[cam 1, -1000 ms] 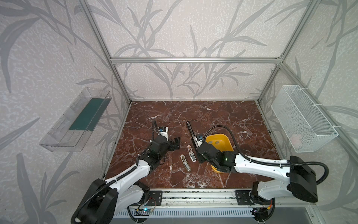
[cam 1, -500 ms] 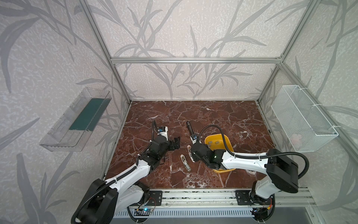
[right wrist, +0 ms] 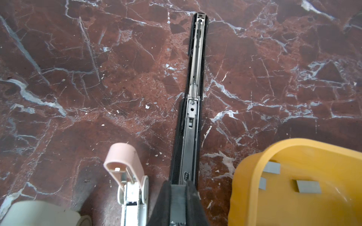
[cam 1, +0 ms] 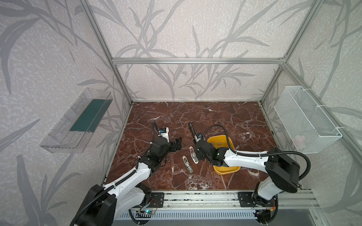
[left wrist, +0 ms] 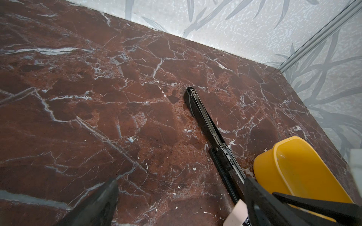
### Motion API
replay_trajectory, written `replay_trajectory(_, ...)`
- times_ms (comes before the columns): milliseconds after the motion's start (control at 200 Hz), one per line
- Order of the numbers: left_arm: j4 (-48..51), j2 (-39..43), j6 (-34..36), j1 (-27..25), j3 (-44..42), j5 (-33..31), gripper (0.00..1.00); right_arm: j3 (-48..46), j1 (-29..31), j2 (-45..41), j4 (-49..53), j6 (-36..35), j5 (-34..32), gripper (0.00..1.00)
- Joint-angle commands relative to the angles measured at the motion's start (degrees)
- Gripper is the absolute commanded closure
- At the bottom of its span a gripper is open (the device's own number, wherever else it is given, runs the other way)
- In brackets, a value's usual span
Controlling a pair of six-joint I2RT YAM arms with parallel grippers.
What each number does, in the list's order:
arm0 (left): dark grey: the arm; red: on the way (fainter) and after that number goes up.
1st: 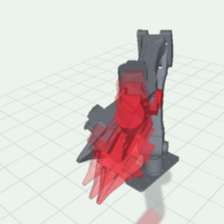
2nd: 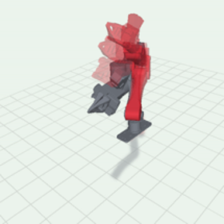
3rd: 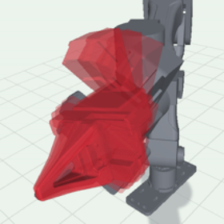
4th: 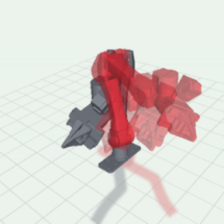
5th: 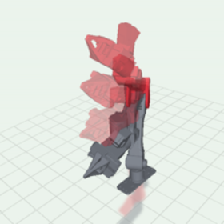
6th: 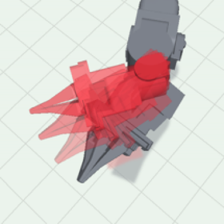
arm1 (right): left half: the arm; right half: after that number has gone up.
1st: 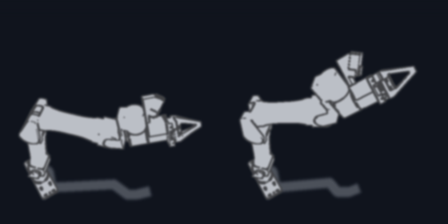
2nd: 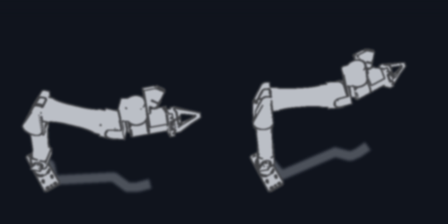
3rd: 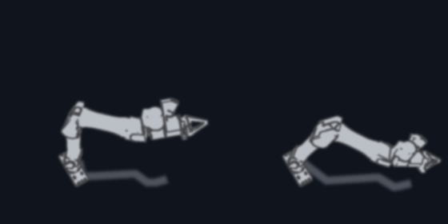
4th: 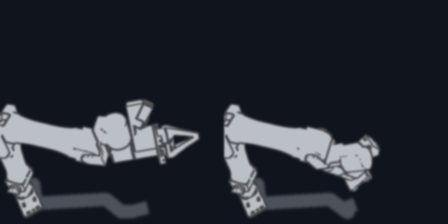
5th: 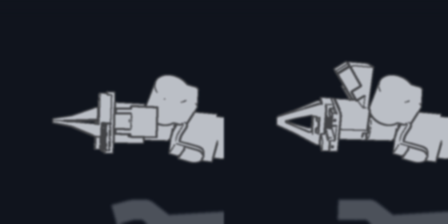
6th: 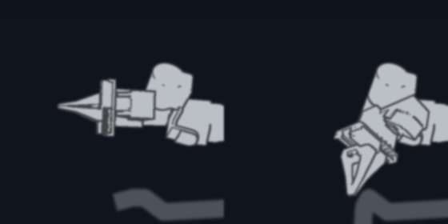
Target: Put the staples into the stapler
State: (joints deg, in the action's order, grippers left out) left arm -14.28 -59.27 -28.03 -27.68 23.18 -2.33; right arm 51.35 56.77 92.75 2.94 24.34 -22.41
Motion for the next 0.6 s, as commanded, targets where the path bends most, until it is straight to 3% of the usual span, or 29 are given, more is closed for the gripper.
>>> replay_trajectory(0,0.63,0.72,0.74,0.08,0.99,-1.36,0.01,-0.51,-1.15,-0.64,-0.39,-1.49,1.30,0.90)
replay_trajectory(205,0.60,1.17,0.92,0.12,0.82,-1.54,0.01,-0.90,-3.55,-0.29,-1.79,-2.04,6.15,0.90)
replay_trajectory(595,0.75,1.08,0.97,0.11,0.99,-1.65,0.01,0.28,-3.95,1.54,-1.05,-1.99,7.63,0.91)
